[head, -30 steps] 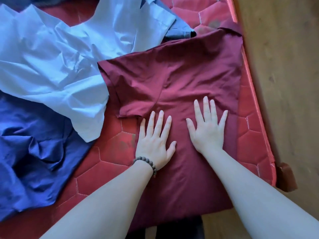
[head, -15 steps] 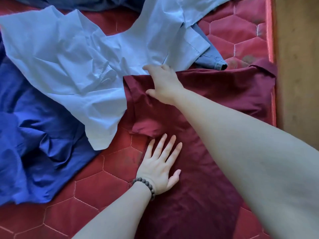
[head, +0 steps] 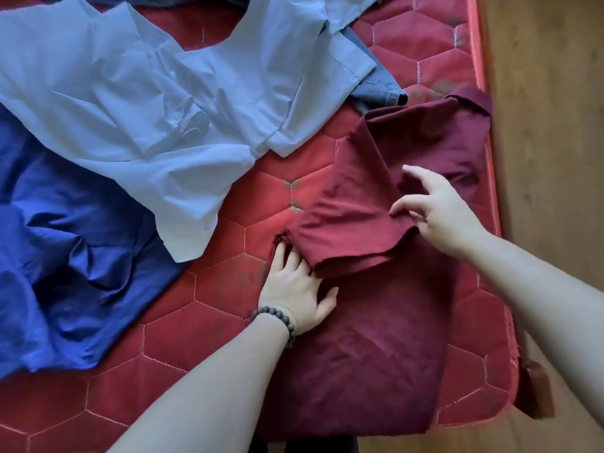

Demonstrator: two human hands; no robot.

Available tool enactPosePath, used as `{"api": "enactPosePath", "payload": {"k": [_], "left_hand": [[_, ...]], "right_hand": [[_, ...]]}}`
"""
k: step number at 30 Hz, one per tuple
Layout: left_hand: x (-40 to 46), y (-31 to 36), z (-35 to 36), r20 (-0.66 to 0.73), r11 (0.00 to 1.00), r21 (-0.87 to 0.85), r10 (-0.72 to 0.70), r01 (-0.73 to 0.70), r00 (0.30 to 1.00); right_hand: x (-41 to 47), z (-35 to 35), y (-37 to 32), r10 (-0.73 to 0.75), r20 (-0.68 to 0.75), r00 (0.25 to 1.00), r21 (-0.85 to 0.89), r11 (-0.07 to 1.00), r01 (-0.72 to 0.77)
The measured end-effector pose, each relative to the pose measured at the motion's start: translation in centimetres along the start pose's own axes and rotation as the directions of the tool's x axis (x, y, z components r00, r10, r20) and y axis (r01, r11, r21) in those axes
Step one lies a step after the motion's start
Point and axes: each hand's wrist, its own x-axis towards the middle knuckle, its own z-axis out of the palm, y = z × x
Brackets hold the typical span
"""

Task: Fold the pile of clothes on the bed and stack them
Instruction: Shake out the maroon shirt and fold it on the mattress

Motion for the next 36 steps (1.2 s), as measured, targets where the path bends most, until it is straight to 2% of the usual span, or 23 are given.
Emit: {"api": "enactPosePath", "payload": {"k": [2,4,6,8,10,12,15,17,20,24,28,32,34,36], "left_hand": [[0.0,0.1,-0.1,0.015,1.0,0.024,-0.005,0.005,1.0],[-0.1,0.0,-0.1,-0.038,1.0,0.025,0.02,-0.02,0.999],[-0.5,-0.4,0.1,-0.159,0.997,0.009,0.074,-0.074,0.985],[-1.1,-0.9,-0.3,-0.316,0.994,0.012,0.111,-0.113,0.942],[-1.6,-1.2,-1.1,-0.433,0.995,-0.035,0.07,-0.095,0.898],[-1.3,-1.6,-1.9,-0.474,0.997,-0.072,-0.002,-0.036,0.881],[0.7,-2.0,-2.8,-0.351,1.0,-0.028,-0.016,0.007,0.936],[2.2,-2.0,-3.1,-0.249,0.999,0.041,0.041,-0.032,0.968],[3.7,-2.4,-2.7,-0.153,0.981,0.144,0.153,-0.131,0.976],[3.8,-3.0,-1.8,-0.145,0.967,0.185,0.202,-0.174,0.969],[3.8,-2.7,-1.7,-0.191,0.954,0.183,0.273,-0.239,0.943],[4.0,-3.3,-1.8,-0.14,0.96,0.058,0.28,-0.274,0.95],[3.7,-3.7,-2.1,-0.077,0.956,0.022,0.294,-0.293,0.953],[3.4,-3.6,-2.9,-0.065,0.952,0.014,0.307,-0.307,0.949]], "right_hand": [[-1.1,0.4,0.5,0.143,-0.009,0.99,0.061,0.988,-0.143],[-1.4,0.9,-0.1,0.246,-0.078,0.966,0.115,0.965,-0.237],[-1.4,1.4,-1.1,0.303,-0.141,0.943,0.152,0.947,-0.282],[-0.9,2.0,-2.0,0.381,-0.134,0.915,0.17,0.918,-0.358],[-0.1,2.6,-2.6,0.455,-0.104,0.884,0.174,0.884,-0.435],[0.7,2.7,-3.1,0.509,-0.066,0.858,0.192,0.851,-0.489],[1.9,2.8,-3.6,0.527,-0.045,0.849,0.233,0.832,-0.504],[2.7,2.5,-4.0,0.49,-0.067,0.869,0.26,0.849,-0.459],[4.6,1.6,-4.8,0.426,-0.095,0.9,0.331,0.866,-0.375],[8.4,1.0,-5.7,0.477,-0.066,0.876,0.412,0.813,-0.412],[11.7,0.8,-6.0,0.498,-0.006,0.867,0.405,0.794,-0.453],[13.6,-0.2,-6.6,0.498,0.013,0.867,0.655,0.651,-0.384],[13.5,-0.7,-6.7,0.487,0.013,0.873,0.652,0.658,-0.377],[12.5,-0.8,-6.5,0.485,-0.054,0.873,0.629,0.696,-0.347]]}}
